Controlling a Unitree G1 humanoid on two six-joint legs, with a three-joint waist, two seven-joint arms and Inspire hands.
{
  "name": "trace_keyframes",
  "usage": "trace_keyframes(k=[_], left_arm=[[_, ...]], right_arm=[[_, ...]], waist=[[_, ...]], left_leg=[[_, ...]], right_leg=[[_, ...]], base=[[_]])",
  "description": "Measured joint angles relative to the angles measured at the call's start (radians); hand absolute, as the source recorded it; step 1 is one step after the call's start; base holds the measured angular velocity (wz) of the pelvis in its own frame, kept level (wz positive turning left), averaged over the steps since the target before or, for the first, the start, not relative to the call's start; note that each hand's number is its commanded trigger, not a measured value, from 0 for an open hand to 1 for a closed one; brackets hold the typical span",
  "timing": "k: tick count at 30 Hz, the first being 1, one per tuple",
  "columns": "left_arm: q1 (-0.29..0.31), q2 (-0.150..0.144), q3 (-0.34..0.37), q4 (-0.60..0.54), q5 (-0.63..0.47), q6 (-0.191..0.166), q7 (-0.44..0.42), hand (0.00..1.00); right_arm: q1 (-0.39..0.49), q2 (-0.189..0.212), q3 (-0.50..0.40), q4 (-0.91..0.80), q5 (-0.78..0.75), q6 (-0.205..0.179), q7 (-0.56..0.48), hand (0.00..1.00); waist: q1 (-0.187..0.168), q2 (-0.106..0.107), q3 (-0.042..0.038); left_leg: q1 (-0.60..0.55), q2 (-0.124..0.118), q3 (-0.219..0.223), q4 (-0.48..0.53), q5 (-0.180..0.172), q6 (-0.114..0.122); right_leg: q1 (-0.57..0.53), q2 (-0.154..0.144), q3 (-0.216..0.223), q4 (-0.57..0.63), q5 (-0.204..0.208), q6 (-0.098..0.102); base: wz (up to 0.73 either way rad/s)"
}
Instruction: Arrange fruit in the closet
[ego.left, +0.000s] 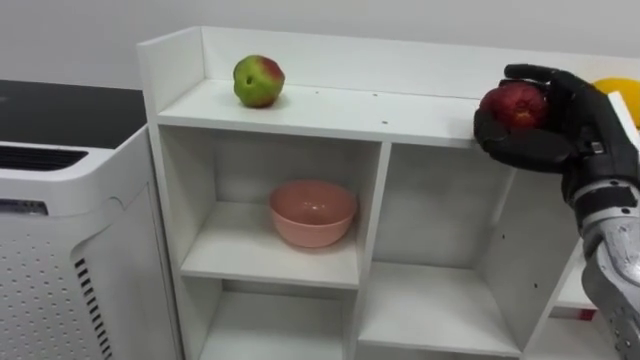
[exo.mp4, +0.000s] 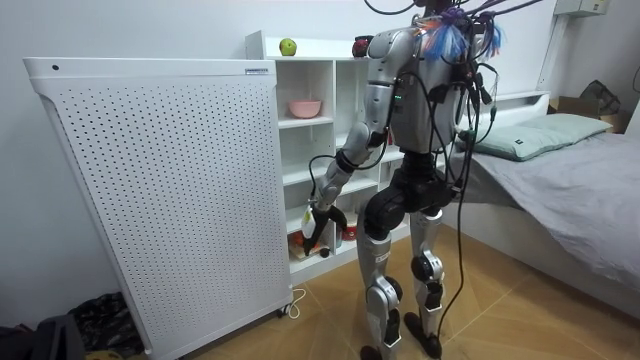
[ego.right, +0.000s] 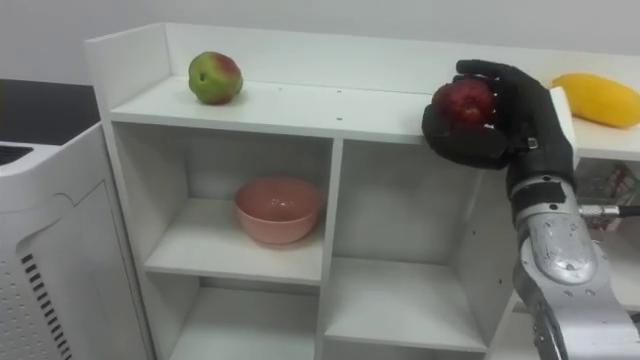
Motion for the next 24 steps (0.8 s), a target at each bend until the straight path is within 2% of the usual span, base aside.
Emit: trace_keyframes(k=[5, 14, 17, 21, 24], left_arm=[[-0.020, 0.017, -0.001, 0.000, -0.025, 0.001, -0.003, 0.00], [-0.019, 0.019, -0.004, 0.027, -0.050, 0.000, -0.029, 0.00], [-0.020, 0.019, -0.032, 0.028, -0.076, -0.003, -0.031, 0.00], [-0.021, 0.017, -0.044, 0.034, -0.075, -0.024, -0.031, 0.00], [-0.017, 0.016, -0.041, 0.034, -0.076, -0.027, -0.029, 0.00]], right_arm=[[-0.004, -0.003, 0.001, 0.000, -0.003, 0.002, -0.001, 1.00], [-0.003, -0.002, 0.028, -0.038, -0.012, 0.013, 0.011, 1.00], [0.000, 0.000, 0.090, -0.128, -0.014, 0.042, 0.024, 1.00], [0.005, 0.003, 0.121, -0.220, -0.012, 0.042, 0.071, 1.00], [0.013, 0.011, 0.131, -0.298, -0.012, 0.043, 0.118, 1.00]], waist=[[-0.001, 0.000, -0.0007], [0.001, 0.012, -0.0012], [-0.008, 0.019, -0.0021], [-0.006, 0.021, -0.0013], [0.002, 0.030, -0.0010]], left_leg=[[0.001, 0.000, -0.004, 0.000, 0.000, 0.000], [0.012, 0.000, 0.004, -0.004, 0.000, 0.000], [0.007, 0.000, 0.015, -0.005, 0.000, 0.000], [0.007, 0.001, 0.017, -0.005, 0.000, 0.000], [0.007, 0.001, 0.024, -0.005, 0.000, 0.000]], right_leg=[[0.001, 0.000, 0.000, -0.001, 0.000, 0.000], [0.001, 0.001, 0.019, 0.001, 0.000, 0.000], [-0.007, 0.002, 0.024, 0.001, 0.000, 0.000], [-0.007, 0.002, 0.025, 0.001, 0.000, -0.001], [-0.008, 0.003, 0.036, 0.001, 0.000, -0.001]], base=[[0.00], [-0.06], [-0.08], [0.00], [-0.01]])
